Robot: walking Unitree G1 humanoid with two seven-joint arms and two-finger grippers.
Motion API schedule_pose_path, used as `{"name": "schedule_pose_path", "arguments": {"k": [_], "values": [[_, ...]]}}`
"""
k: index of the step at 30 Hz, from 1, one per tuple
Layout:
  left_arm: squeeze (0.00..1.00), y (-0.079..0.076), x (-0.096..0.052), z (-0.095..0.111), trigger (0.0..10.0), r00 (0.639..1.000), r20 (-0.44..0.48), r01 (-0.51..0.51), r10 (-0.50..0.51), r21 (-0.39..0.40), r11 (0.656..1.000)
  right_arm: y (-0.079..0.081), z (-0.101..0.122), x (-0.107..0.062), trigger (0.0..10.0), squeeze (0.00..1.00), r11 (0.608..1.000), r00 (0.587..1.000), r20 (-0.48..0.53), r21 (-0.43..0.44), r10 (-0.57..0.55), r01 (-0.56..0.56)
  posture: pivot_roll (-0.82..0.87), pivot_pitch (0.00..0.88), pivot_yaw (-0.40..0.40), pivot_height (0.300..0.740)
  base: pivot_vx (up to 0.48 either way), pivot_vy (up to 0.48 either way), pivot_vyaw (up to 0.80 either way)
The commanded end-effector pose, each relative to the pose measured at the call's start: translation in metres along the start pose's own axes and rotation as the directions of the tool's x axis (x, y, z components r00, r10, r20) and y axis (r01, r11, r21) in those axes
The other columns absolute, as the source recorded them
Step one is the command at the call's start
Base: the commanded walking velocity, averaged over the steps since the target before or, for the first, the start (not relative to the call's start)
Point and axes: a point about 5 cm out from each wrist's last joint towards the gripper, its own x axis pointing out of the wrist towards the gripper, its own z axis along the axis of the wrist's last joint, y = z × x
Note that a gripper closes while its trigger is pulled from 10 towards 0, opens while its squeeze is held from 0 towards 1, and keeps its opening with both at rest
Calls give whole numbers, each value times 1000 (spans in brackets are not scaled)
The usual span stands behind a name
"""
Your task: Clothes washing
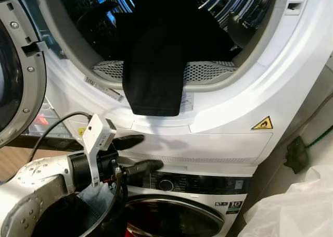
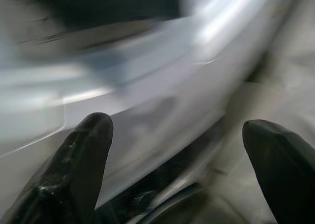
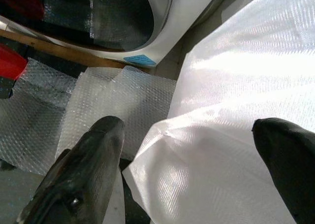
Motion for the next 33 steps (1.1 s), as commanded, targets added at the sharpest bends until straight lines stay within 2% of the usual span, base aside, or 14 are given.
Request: {"name": "schedule_pose_path", "arguments": {"k": [1,7,8,11,13,14,15,19,20,21,23,26,29,33], "values": [[0,9,-9,-10,10000,981,-44,-187,188,15,982,5,-4,-1,10000,0,1000,1000,-16,-3,16,-16,173,0,88,740,0,0,0],[0,20,-25,-36,10000,896,-184,-406,404,24,913,3,-4,-1,10000,0,1000,1000,-18,-8,15,-15,179,0,88,740,0,0,0],[0,25,-33,-46,10000,839,-243,-498,486,17,867,2,-5,-1,10000,0,1000,1000,-19,-11,13,-13,179,0,88,740,0,0,0],[0,33,-44,-52,10000,767,-285,-588,575,46,808,1,-5,-1,10000,0,1000,1000,-21,-11,9,-9,180,0,91,740,0,0,0],[0,42,-59,-59,10000,677,-338,-659,654,117,743,-1,-6,-1,10000,0,1000,1000,-24,-12,6,-6,188,0,92,740,0,0,0],[0,48,-73,-68,10000,595,-391,-717,702,136,684,-1,-6,-1,10000,0,1000,1000,-26,-15,5,-5,190,0,91,740,0,0,0],[1000,50,-81,-75,10000,567,-432,-728,701,135,672,-1,-6,-1,10000,0,1000,1000,-27,-17,5,-5,193,0,90,740,0,0,0],[1000,61,-101,-87,10000,537,-523,-708,662,149,691,1,-5,-1,10000,0,1000,1000,-26,-20,9,-10,200,0,87,740,0,0,0],[1000,63,-106,-91,10000,546,-549,-685,633,142,715,1,-5,-1,10000,0,1000,1000,-26,-21,10,-11,202,0,85,740,0,0,0],[1000,65,-115,-97,10000,583,-590,-619,559,123,776,2,-4,-1,10000,0,1000,1000,-23,-23,14,-14,201,0,87,740,0,0,0],[1000,67,-119,-99,10000,611,-596,-580,521,110,807,3,-3,-1,10000,0,1000,1000,-21,-24,15,-16,201,0,83,740,0,0,0],[1000,78,-124,-98,10000,627,-572,-585,528,101,805,2,-2,0,10000,0,1000,1000,-18,-25,16,-17,200,0,79,740,0,0,0],[1000,100,-131,-96,10000,579,-578,-615,575,154,774,1,-2,0,10000,0,1000,1000,-18,-25,13,-13,192,0,76,740,0,0,0],[1000,117,-130,-91,10000,612,-568,-589,551,138,796,-2,-5,0,10000,0,1000,1000,-24,-25,6,-7,187,0,65,740,0,0,0]]}}
